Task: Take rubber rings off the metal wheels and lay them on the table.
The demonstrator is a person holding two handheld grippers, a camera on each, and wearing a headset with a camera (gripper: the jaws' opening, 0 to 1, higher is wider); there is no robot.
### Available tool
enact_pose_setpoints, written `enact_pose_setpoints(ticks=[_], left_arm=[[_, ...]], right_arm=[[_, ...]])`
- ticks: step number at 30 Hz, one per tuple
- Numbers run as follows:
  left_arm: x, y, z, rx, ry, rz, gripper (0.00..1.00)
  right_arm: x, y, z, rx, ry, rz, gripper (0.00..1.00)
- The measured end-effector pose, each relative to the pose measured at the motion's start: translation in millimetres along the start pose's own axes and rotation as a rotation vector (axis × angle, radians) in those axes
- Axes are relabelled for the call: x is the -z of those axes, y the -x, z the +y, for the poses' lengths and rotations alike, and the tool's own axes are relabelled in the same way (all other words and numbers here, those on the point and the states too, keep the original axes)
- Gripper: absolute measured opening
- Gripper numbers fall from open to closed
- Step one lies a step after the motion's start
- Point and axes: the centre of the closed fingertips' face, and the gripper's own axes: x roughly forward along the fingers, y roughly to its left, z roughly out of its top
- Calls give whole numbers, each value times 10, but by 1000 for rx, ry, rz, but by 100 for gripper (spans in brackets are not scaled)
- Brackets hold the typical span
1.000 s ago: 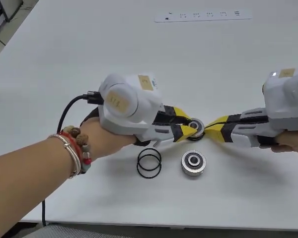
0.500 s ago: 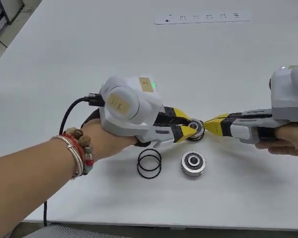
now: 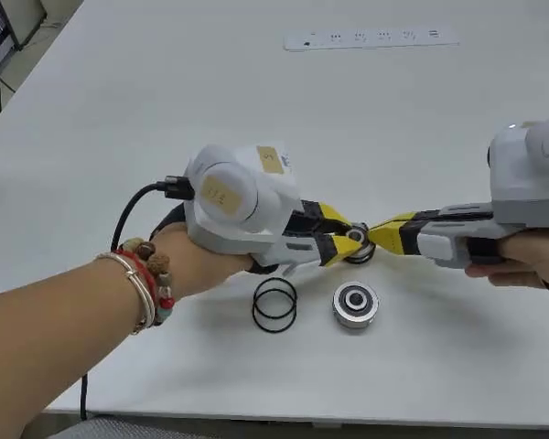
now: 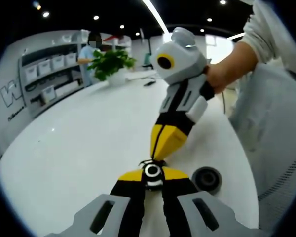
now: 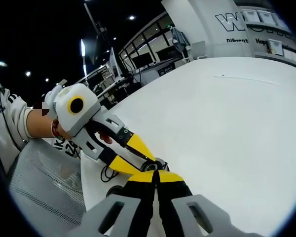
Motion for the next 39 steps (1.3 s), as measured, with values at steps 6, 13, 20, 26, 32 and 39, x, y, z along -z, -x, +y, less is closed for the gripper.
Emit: enact_pose_setpoints(ticks=[6,13,20,26,32,39], left_arm=[[0,-5,9,-3,-5,10,13],[-3,-5,15,3,-10,58,14],[-20,106,-51,47,-6,63,20],[-97,308,-62,48,1,33,29],[-209,626,11,8,53,0,55],[-295,996,14,-42,75,-44,64]], right_arm=[[-36,-18,21,2,45,-2,0],[-33,9,-23,13,63,13,0],[-53,48,-15,17,71,15,0],[-111,101,12,22,72,2,0],[-196,163,77,24,77,-15,0],[-267,212,197,19,78,-33,0]])
